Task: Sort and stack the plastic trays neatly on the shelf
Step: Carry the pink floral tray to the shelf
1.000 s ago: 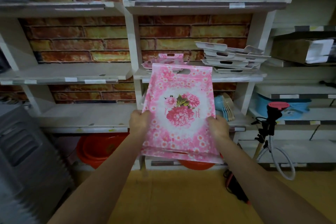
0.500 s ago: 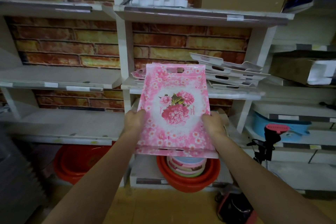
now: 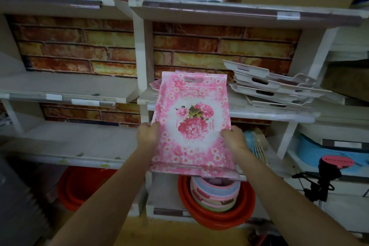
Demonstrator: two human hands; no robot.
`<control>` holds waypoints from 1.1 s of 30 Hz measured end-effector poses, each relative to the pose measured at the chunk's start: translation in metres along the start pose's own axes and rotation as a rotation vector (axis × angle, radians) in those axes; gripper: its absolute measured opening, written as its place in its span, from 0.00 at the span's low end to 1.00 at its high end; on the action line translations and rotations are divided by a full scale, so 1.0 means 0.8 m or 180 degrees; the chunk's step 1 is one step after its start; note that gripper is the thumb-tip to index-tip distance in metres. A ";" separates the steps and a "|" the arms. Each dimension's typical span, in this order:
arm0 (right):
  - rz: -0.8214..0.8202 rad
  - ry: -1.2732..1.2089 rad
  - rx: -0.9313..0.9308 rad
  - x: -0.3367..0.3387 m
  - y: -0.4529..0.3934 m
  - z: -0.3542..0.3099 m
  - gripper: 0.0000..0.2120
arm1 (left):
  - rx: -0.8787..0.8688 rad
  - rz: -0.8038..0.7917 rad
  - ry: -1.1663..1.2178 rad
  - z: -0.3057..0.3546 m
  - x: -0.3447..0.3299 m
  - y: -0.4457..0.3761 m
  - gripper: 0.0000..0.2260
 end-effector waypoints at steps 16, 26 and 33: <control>0.0129 0.0006 -0.0152 -0.053 -0.143 -0.033 0.05 | 0.0273 -0.0212 0.0317 0.011 -0.031 -0.174 0.07; 0.0153 -0.0040 -0.0177 -0.029 -0.230 -0.034 0.10 | 0.0307 -0.0336 0.0326 0.020 -0.099 -0.233 0.10; 0.0134 -0.0027 0.0013 -0.005 -0.288 -0.060 0.17 | 0.0278 -0.0492 0.0357 0.053 -0.141 -0.264 0.12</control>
Point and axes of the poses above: each hand's wrist, its own y-axis away from the middle knuckle, its own x-axis out of the back of the hand, z = x × y, the point moved 7 cm from there along -y, towards the middle knuckle, and after that the axes turned 8 degrees about -z, right-handed, at the moved point
